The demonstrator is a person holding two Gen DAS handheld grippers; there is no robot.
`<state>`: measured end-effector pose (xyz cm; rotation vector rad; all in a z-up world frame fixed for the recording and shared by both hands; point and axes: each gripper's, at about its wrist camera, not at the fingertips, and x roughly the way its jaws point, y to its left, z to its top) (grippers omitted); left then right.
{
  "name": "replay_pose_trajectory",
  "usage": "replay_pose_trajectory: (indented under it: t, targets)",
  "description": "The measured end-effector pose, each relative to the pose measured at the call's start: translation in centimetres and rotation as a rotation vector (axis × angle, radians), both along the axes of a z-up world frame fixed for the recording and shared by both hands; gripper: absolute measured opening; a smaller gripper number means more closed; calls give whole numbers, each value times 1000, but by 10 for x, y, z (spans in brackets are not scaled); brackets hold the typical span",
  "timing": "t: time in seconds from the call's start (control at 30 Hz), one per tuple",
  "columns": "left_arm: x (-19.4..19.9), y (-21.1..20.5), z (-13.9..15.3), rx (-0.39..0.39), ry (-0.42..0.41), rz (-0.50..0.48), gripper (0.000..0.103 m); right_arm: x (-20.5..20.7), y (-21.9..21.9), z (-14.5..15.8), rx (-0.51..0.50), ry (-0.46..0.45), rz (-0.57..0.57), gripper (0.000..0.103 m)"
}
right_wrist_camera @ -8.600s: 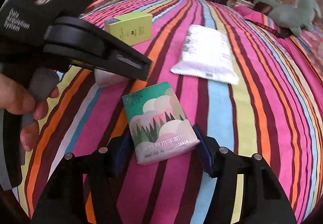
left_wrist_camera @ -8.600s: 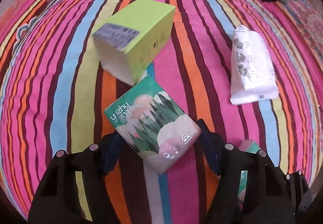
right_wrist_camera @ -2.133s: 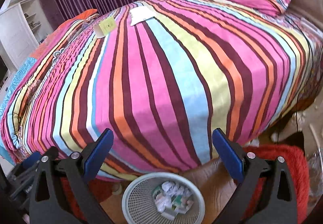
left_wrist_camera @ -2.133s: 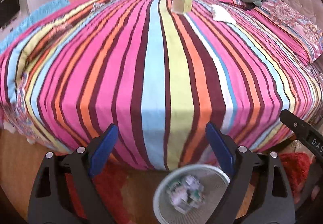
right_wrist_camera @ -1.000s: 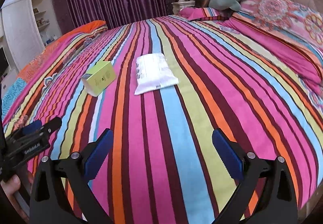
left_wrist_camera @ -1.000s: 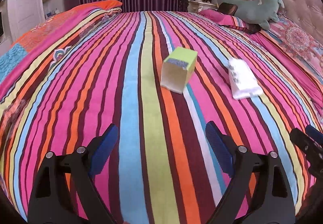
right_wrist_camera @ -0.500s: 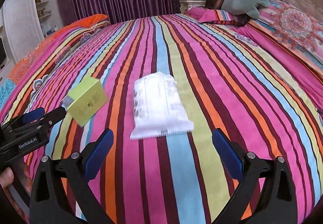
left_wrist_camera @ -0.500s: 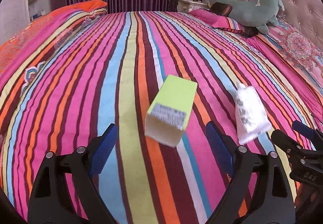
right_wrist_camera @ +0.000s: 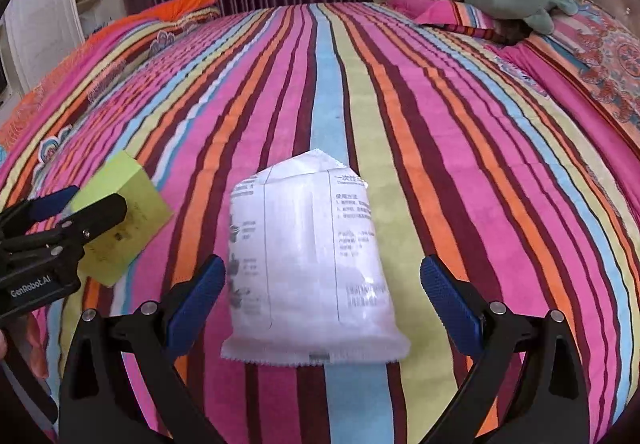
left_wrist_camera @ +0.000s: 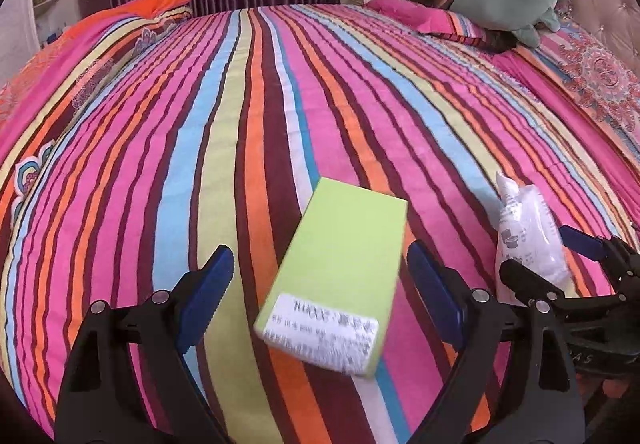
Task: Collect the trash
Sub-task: 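Grasp the lime-green box with the left tool while the right tool grasps the white packet, then carry the lime-green box and white packet down over the wastebasket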
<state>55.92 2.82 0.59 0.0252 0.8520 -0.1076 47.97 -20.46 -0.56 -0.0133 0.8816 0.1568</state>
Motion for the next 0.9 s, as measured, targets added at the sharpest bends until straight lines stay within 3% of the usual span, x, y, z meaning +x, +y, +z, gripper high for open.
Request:
replay_pose_trajectory:
  t: [0.3, 0.33, 0.43, 0.47, 0.9]
  targets:
    - [16, 2, -13, 16, 27, 43, 86, 16, 3, -10, 3, 7, -11, 94]
    - [19, 3, -15, 5, 43, 39, 81, 18, 4, -11, 0, 10, -9, 93]
    - [21, 3, -21, 2, 77, 36, 49, 23, 8, -15, -25, 33, 1, 84]
    - [20, 4, -22, 3, 74, 41, 49, 23, 7, -14, -28, 33, -1, 71]
    - [-27, -1, 1, 24, 60, 40, 49, -18, 2, 8, -28, 15, -24, 68]
